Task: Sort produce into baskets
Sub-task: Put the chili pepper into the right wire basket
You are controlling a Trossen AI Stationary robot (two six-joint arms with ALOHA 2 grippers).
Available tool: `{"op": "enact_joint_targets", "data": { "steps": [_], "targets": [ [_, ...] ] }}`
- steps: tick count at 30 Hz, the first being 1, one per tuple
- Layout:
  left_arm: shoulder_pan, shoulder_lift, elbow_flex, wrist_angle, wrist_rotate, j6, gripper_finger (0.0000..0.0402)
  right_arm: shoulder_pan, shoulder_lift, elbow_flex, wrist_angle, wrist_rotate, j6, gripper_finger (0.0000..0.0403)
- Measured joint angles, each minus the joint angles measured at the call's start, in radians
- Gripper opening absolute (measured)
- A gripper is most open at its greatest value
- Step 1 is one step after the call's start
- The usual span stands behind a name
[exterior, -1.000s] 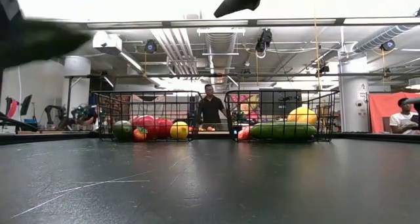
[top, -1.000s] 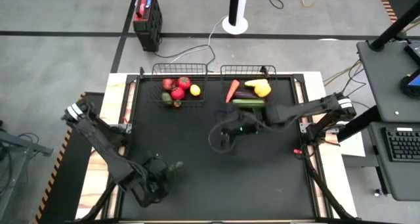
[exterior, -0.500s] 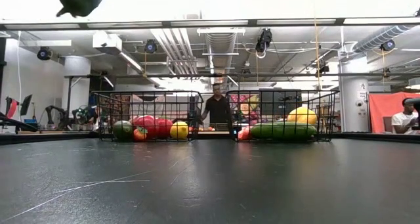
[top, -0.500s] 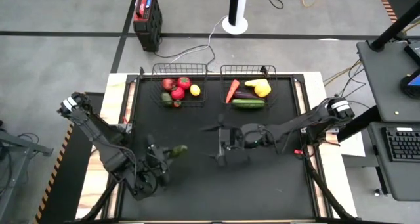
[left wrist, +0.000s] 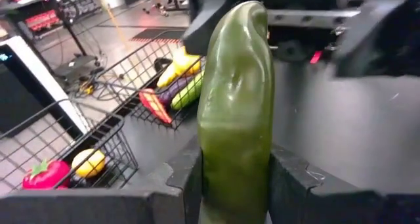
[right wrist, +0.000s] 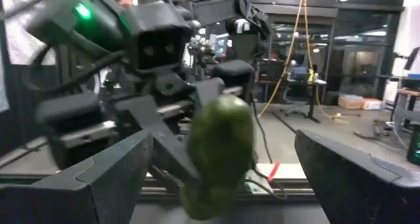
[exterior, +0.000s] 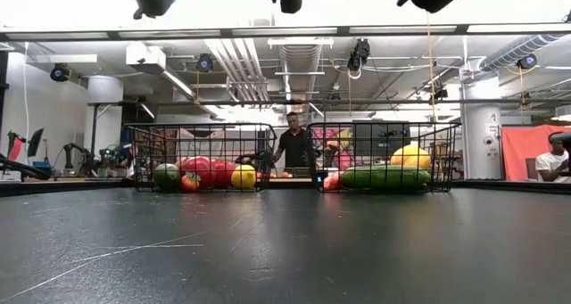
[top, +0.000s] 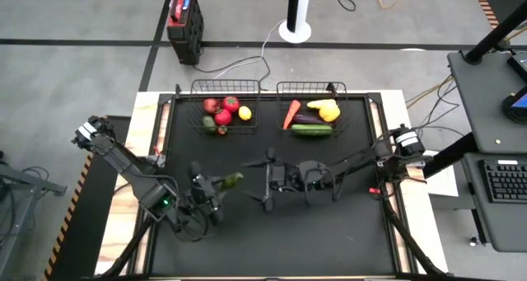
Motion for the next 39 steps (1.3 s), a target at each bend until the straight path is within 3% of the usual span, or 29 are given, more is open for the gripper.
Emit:
{"op": "enact_joint_targets", "data": {
  "steps": [7,12,29,34,39],
  "targets": [
    [0.001,0.006,0.0,0.037,0.001,0.027,0.0109,0.0,0.053,0.062,0.008,-0.009,-0.014,0.0356],
    [0.001,0.031,0.0,0.049,0.017,0.027,0.011,-0.002,0.061,0.084,0.008,-0.012,-0.014,0.0322],
    [0.005,0.047,0.002,0.065,-0.011,0.035,0.011,-0.008,0.055,0.083,0.0,-0.016,-0.012,0.0082],
    [0.005,0.047,0.002,0.075,-0.023,0.027,0.0128,-0.009,0.055,0.083,-0.003,-0.012,-0.013,0.0077],
    [0.005,0.046,0.002,0.083,-0.028,0.009,0.0186,-0.011,0.054,0.081,-0.031,0.001,-0.007,0.0085]
  ]
}}
